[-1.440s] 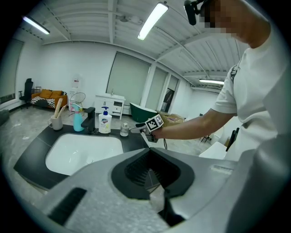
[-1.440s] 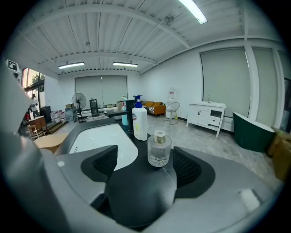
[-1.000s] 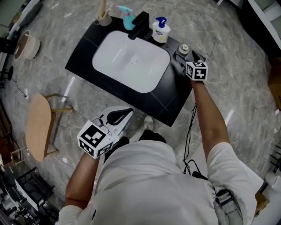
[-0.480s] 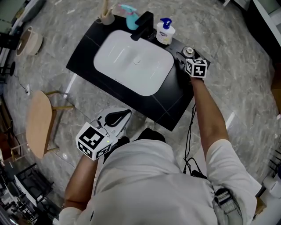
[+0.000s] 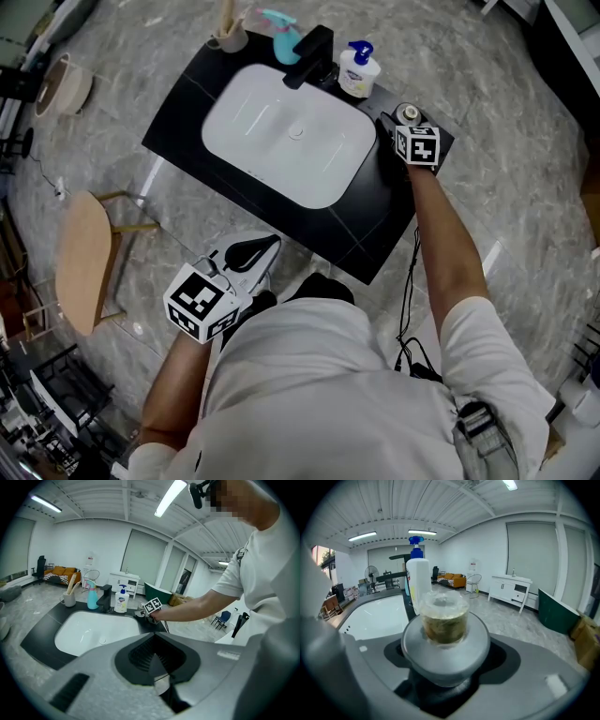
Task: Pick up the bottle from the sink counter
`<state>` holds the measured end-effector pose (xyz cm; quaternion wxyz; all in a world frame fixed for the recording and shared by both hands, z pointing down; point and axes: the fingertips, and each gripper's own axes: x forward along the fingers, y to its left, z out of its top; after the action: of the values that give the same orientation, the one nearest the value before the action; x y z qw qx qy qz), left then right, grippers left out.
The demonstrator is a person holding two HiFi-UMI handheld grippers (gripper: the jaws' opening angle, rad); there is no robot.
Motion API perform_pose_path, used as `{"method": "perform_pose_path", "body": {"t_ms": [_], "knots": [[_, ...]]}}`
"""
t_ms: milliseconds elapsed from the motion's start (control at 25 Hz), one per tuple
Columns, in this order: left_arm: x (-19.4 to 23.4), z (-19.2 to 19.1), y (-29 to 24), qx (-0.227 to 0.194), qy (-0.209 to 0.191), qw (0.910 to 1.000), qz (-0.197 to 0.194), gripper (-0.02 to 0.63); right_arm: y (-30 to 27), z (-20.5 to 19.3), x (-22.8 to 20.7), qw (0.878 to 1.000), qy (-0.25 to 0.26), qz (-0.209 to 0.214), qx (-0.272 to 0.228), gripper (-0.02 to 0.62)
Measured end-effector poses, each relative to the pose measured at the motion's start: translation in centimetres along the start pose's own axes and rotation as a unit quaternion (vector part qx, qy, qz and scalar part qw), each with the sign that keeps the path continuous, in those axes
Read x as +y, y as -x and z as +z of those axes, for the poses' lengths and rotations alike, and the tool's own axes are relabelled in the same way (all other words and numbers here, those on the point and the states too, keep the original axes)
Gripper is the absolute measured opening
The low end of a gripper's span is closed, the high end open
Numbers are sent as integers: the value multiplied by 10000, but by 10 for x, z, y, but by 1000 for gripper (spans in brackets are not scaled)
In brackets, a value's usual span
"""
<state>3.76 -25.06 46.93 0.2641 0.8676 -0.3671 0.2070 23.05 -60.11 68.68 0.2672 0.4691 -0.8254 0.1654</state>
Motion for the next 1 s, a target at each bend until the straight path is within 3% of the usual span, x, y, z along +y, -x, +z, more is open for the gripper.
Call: {"method": "perform_pose_path", "body": {"t_ms": [80, 1000], "knots": [[1, -1, 0, -4, 27, 10000, 2, 6, -1, -1, 0, 9999, 112, -36, 51, 351], [18, 1, 18, -115, -36, 9997, -197, 6, 23, 16, 0, 9998, 61, -147, 79, 348]]}}
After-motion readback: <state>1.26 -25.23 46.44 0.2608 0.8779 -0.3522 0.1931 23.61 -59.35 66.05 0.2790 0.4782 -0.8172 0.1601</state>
